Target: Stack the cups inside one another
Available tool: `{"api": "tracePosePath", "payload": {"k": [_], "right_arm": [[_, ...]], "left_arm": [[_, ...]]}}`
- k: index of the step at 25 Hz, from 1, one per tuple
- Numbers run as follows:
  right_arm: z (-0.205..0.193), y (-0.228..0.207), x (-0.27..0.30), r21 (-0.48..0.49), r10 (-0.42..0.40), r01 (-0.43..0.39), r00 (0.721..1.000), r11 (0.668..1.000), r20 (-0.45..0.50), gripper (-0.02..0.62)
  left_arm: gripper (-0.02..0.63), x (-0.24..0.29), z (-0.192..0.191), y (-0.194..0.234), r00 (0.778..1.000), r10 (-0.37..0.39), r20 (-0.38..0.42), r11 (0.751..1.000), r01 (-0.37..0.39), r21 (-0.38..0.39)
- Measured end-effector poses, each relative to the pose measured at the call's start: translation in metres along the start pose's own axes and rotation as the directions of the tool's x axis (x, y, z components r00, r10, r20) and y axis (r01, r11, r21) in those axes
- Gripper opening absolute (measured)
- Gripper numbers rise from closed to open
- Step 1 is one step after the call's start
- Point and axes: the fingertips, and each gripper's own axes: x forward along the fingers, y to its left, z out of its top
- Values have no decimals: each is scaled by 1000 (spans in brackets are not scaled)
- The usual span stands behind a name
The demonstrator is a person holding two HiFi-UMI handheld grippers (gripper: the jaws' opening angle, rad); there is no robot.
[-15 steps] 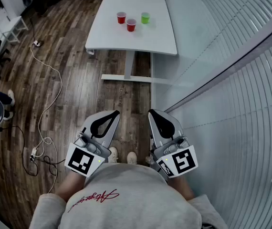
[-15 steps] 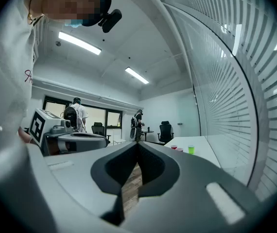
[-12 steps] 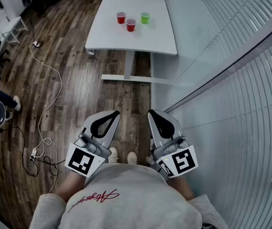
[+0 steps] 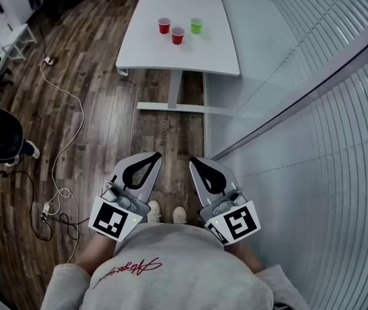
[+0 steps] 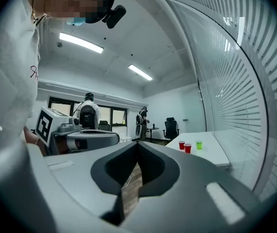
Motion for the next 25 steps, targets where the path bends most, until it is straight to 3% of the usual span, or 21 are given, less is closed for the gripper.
{"api": "tracePosePath", "payload": {"k": [10,15,25], "right_arm": [[7,12,3,56,-11,7,997,998,73,0],[-11,27,19,72,-1,-1,999,997,37,0],[-14,48,42,71,-29,25,998,997,53,0]], "left_arm": [[-6,-19,-3,10,1000,9,-4,1000,-9,-10],[-6,-30,-12,21,1000,6,-14,1000,-6,-5],[-6,-42,-19,41,1000,-30,-2,999,30,-27]]}}
